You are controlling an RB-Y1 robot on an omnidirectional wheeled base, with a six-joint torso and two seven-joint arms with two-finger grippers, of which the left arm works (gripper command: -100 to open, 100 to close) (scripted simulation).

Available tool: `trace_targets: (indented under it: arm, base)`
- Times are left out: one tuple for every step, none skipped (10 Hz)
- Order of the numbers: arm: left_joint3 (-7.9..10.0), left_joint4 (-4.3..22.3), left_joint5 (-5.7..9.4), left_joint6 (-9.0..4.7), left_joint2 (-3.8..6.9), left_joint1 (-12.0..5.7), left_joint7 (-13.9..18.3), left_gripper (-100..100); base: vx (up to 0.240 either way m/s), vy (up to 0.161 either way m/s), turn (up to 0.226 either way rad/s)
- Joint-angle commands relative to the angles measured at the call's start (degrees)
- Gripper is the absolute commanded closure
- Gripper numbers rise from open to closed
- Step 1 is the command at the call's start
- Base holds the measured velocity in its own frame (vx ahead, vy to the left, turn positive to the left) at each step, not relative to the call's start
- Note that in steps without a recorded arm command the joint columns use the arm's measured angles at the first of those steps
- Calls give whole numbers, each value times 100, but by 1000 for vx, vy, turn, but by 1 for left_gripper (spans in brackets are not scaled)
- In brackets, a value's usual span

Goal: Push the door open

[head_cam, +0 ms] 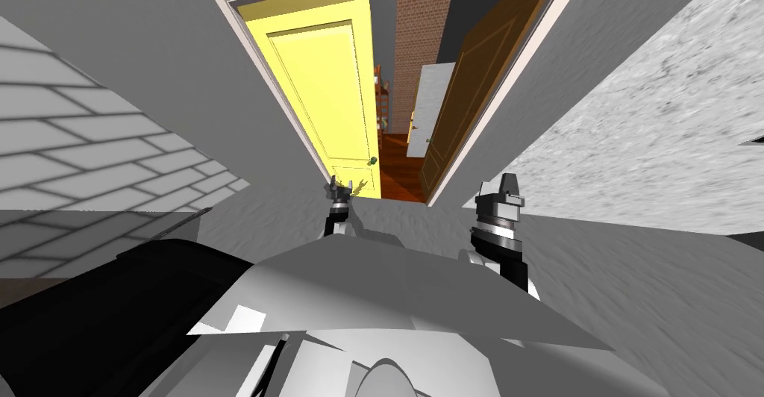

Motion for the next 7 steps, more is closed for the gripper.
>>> trace_targets:
  arm:
    - [-11, 240, 87, -90, 4, -77, 173, -100]
    - [-15, 366, 142, -126, 6, -122, 269, -100]
    - [-19, 492, 197, -163, 7, -167, 365, -100]
    - [-23, 618, 252, -199, 9, -213, 460, -100]
    - [-27, 747, 309, -237, 7, -259, 558, -100]
    - [-31, 877, 365, -274, 4, -305, 656, -100]
    - [-36, 1007, 422, -312, 2, -352, 755, -100]
  base:
    - [85, 64, -94]
    - [80, 53, -89]
    - [83, 39, -133]
    - [91, 38, -112]
    - [76, 61, -109]
    - [72, 78, -125]
    - [81, 74, -95]
